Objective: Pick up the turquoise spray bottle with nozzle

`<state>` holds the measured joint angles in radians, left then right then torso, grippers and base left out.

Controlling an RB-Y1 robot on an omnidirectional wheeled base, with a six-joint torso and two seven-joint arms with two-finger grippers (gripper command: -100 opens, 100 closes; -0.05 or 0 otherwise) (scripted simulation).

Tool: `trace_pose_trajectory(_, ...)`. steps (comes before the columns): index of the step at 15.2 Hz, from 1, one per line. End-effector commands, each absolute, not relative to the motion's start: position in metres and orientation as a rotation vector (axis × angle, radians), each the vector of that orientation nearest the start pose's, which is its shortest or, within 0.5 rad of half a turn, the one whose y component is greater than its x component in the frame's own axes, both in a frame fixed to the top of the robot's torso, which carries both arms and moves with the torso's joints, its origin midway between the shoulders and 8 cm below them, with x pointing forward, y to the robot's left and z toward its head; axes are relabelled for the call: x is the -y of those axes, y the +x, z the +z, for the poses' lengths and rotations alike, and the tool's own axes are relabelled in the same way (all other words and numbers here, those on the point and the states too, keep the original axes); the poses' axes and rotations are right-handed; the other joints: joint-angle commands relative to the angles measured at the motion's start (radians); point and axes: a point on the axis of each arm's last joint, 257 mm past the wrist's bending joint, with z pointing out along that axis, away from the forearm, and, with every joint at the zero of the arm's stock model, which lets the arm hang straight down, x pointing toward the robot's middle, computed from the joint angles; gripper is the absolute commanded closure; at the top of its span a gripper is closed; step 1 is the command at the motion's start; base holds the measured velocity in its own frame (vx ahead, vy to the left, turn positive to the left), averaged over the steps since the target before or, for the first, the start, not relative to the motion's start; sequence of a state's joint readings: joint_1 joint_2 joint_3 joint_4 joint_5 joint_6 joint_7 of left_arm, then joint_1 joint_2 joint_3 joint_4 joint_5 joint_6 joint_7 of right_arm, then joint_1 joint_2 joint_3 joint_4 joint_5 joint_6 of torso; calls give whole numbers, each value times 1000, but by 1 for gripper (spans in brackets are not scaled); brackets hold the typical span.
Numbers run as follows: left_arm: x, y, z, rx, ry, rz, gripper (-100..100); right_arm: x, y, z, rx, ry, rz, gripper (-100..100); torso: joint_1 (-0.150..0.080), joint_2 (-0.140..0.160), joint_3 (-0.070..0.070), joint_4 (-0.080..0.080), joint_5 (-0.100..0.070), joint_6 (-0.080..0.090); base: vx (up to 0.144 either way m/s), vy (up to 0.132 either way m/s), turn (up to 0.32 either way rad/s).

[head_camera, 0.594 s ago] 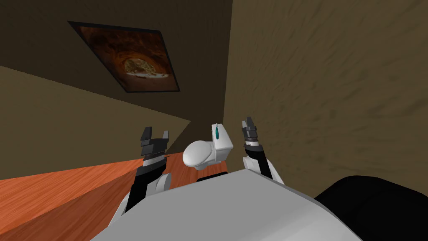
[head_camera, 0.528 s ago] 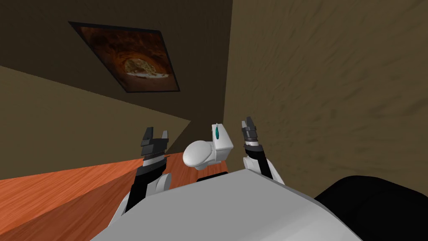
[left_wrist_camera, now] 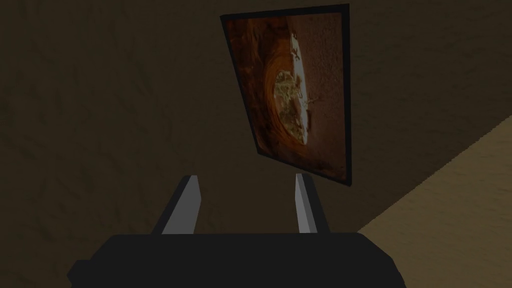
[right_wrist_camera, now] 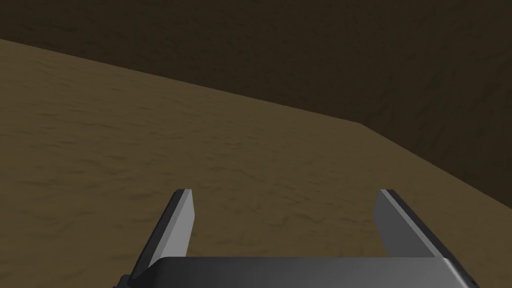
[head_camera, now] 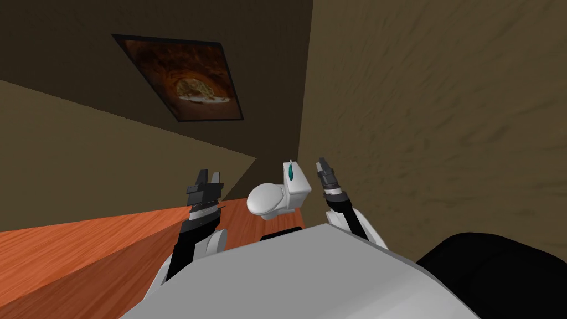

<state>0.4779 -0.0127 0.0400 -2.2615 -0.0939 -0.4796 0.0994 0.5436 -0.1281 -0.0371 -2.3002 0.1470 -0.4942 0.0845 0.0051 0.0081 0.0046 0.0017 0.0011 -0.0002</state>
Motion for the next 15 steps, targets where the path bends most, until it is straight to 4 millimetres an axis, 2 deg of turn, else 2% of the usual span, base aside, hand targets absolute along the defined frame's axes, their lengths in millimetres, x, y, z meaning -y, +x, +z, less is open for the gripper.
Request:
trace_pose_trajectory(1, -283, 352, 19, -642, -660, -1297, 0, 260, 345, 1, -903, 438, 1067, -100, 0, 0, 0, 0, 0, 0, -119, 85, 51)
trace_pose_trajectory(2, -283, 352, 19, -642, -660, -1297, 0, 260, 345, 1, -903, 438, 1067, -100, 1, 1, 0, 0, 0, 0, -109, 71, 26)
trace_pose_trajectory(6, -282, 352, 19, -642, -660, -1297, 0, 260, 353, -37, -1070, 454, 1013, -100, 1, 1, 0, 0, 0, 0, -105, 90, 62)
trace_pose_trajectory(7, -282, 352, 19, -642, -660, -1297, 0, 260, 353, -37, -1070, 454, 1013, -100, 2, 0, 0, 0, 1, 0, -84, 99, 29)
trace_pose_trajectory(8, -283, 352, 19, -642, -660, -1297, 0, 262, 355, -49, -1117, 461, 993, -100, 2, 0, 0, 0, 1, 0, -70, 74, 41)
trace_pose_trajectory(9, -283, 352, 19, -642, -660, -1297, 0, 264, 357, -61, -1165, 468, 970, -100, 1, -1, -1, 0, 0, 0, -53, 80, 81)
trace_pose_trajectory(10, -283, 352, 19, -642, -660, -1297, 0, 264, 357, -61, -1166, 469, 969, -100, 1, -2, -1, 0, 0, 0, -38, 74, 54)
trace_pose_trajectory(11, -283, 352, 19, -642, -660, -1297, 0, 268, 358, -75, -1217, 478, 941, -100, 0, -3, -2, -1, 0, 0, -24, 71, 57)
trace_pose_trajectory(12, -283, 352, 19, -642, -660, -1297, 0, 268, 358, -75, -1217, 478, 941, -100, 0, -5, -2, -1, 0, 0, -18, 61, 41)
trace_pose_trajectory(13, -283, 352, 19, -642, -660, -1297, 0, 273, 359, -89, -1269, 487, 910, -100, 0, -5, -3, -1, 0, 0, -14, 63, 56)
trace_pose_trajectory(14, -283, 352, 19, -642, -660, -1297, 0, 273, 359, -89, -1269, 487, 910, -100, -1, -6, -3, -1, 0, 0, -8, 59, 45)
trace_pose_trajectory(15, -283, 352, 19, -642, -660, -1297, 0, 279, 360, -103, -1322, 496, 876, -100, -1, -7, -4, -1, 0, 0, -7, 65, 63)
